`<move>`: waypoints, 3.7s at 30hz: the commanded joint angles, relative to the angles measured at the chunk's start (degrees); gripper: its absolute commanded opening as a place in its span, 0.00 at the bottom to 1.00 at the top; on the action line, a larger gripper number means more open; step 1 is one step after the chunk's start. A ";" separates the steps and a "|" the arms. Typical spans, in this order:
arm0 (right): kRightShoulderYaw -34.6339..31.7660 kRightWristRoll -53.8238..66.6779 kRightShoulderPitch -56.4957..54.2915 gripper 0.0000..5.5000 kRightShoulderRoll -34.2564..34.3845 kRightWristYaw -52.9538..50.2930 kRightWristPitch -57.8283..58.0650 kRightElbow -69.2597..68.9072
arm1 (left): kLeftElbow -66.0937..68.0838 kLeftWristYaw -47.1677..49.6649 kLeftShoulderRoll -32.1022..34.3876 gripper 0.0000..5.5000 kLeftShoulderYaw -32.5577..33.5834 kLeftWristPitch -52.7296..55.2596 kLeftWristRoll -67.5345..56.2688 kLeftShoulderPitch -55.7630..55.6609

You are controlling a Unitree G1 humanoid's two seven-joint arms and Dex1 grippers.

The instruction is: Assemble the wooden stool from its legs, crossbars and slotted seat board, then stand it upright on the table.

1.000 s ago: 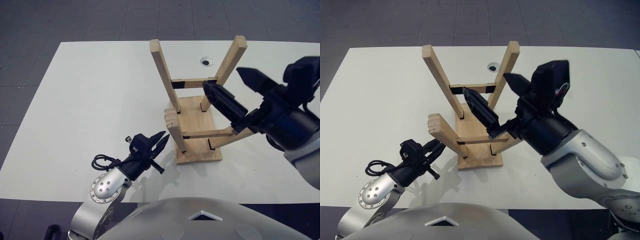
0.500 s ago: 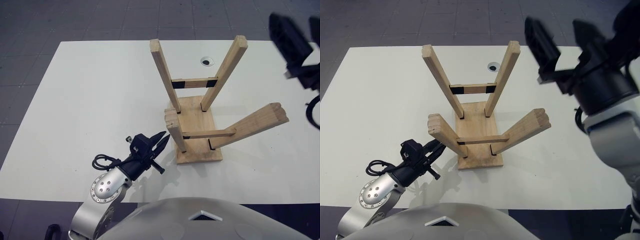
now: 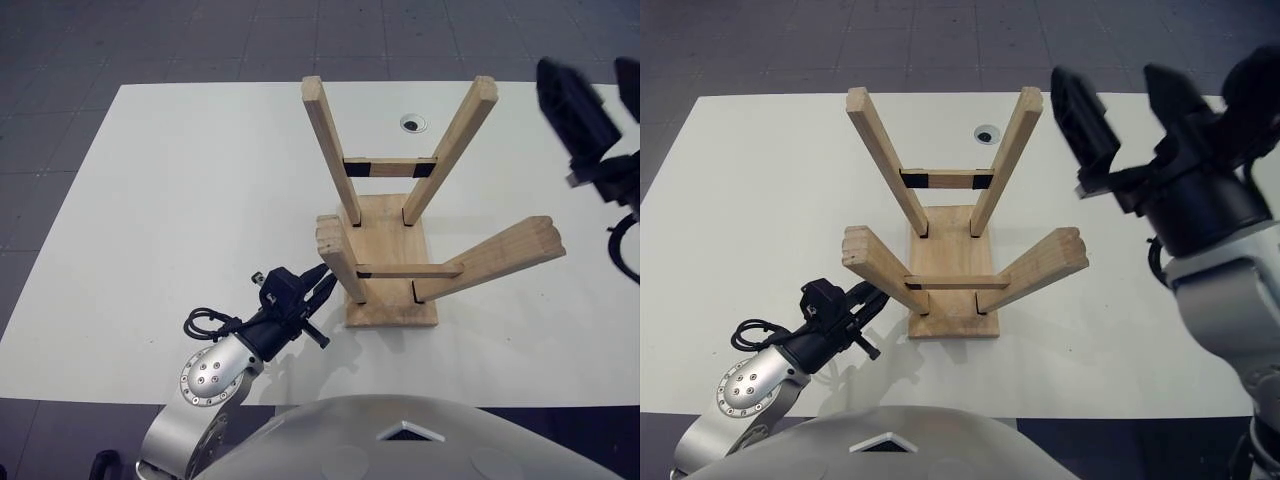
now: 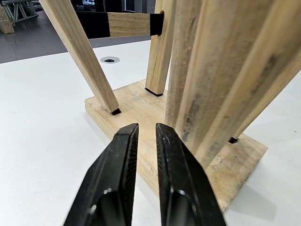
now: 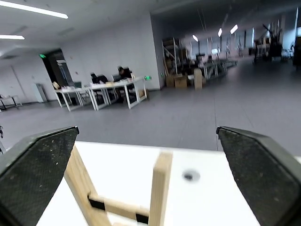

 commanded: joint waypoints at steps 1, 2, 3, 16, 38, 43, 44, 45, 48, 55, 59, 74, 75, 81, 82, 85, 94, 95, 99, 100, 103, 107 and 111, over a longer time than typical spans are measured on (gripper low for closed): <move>-3.39 6.02 -2.58 1.00 -2.42 -1.92 -1.82 -2.39 | -0.21 -0.17 0.38 0.13 -0.02 0.31 0.33 -0.04; -3.87 6.91 -1.57 1.00 -2.37 -1.90 -1.71 -2.82 | -0.31 -0.15 0.40 0.13 -0.02 0.32 0.34 0.04; -3.83 7.20 1.03 1.00 -1.65 -1.50 -1.10 -3.27 | -0.41 -0.13 0.40 0.13 -0.01 0.33 0.31 0.14; 16.86 -7.26 15.91 1.00 5.04 1.15 2.35 -8.42 | -0.33 -0.02 0.20 0.13 -0.21 0.31 0.49 0.59; 10.17 -53.16 21.90 1.00 1.09 23.75 -0.23 19.55 | 7.17 -2.49 4.18 0.13 -0.46 0.07 8.13 -7.35; 14.34 -74.11 37.61 1.00 -5.40 32.84 -0.26 13.59 | 6.84 -3.15 2.37 0.13 -7.75 1.40 10.69 -11.38; 13.90 -76.28 40.22 1.00 -6.12 35.32 -0.37 11.01 | 8.66 -2.99 2.22 0.13 -8.53 1.29 11.57 -12.02; 12.75 -77.20 41.87 1.00 -5.86 37.57 -0.45 8.21 | 11.21 -3.00 2.59 0.13 -8.78 0.73 12.72 -12.78; 8.69 -76.24 42.63 1.00 -2.39 41.37 0.98 0.52 | 18.16 -3.32 4.19 0.13 -6.89 -1.23 15.11 -15.25; 10.29 -84.88 47.46 1.00 -2.46 49.69 1.86 -2.13 | 15.45 -3.45 1.24 0.13 -6.47 -0.87 14.11 -15.11; 13.07 -91.68 51.99 1.00 -3.83 55.37 -0.08 -2.34 | 16.47 -3.35 0.66 0.13 -8.90 -0.98 16.17 -14.92; 35.49 -105.07 43.38 1.00 11.00 53.53 1.71 3.26 | 25.31 -4.31 -0.44 0.13 -7.57 0.56 20.20 -24.88; 36.57 -106.07 42.46 1.00 12.20 52.80 1.90 4.76 | 25.03 -4.31 -0.63 0.13 -8.10 0.52 20.30 -24.45; 40.69 -110.90 38.42 1.00 16.36 49.62 0.77 13.87 | 23.87 -4.19 -1.47 0.13 -10.78 0.81 21.09 -22.38; 40.90 -111.20 37.86 1.00 16.69 49.41 0.40 15.01 | 23.49 -4.27 -1.51 0.13 -10.93 0.94 21.03 -22.12; 39.71 -111.25 37.19 1.00 16.09 49.79 -0.55 17.17 | 22.36 -4.61 -1.26 0.13 -11.18 1.22 20.75 -21.00; 30.71 -110.24 33.78 1.00 14.37 50.79 -3.05 23.49 | 21.21 -4.75 -2.99 0.13 -14.37 1.24 20.31 -18.94; 30.91 -110.32 33.69 1.00 14.67 50.70 -3.09 23.69 | 21.05 -4.83 -3.21 0.13 -14.73 1.28 20.25 -18.95; 30.68 -110.58 32.53 1.00 15.28 50.69 -3.16 24.27 | 20.64 -4.11 -6.07 0.13 -16.93 1.66 19.94 -19.60; 30.39 -110.53 32.06 1.00 15.45 50.65 -3.04 24.32 | 20.78 -3.90 -7.04 0.13 -17.75 1.61 19.99 -19.99; 29.52 -110.48 31.88 1.00 15.81 50.48 -2.54 23.91 | 21.52 -3.66 -9.22 0.13 -19.75 1.75 20.42 -21.05; 28.46 -110.63 31.56 1.00 16.18 50.24 -2.36 23.64 | 22.22 -2.95 -10.82 0.13 -20.22 2.34 19.50 -20.01; 25.30 -110.47 31.90 1.00 16.93 48.98 -1.69 23.82 | 23.41 -1.83 -13.95 0.13 -22.67 3.39 19.02 -19.83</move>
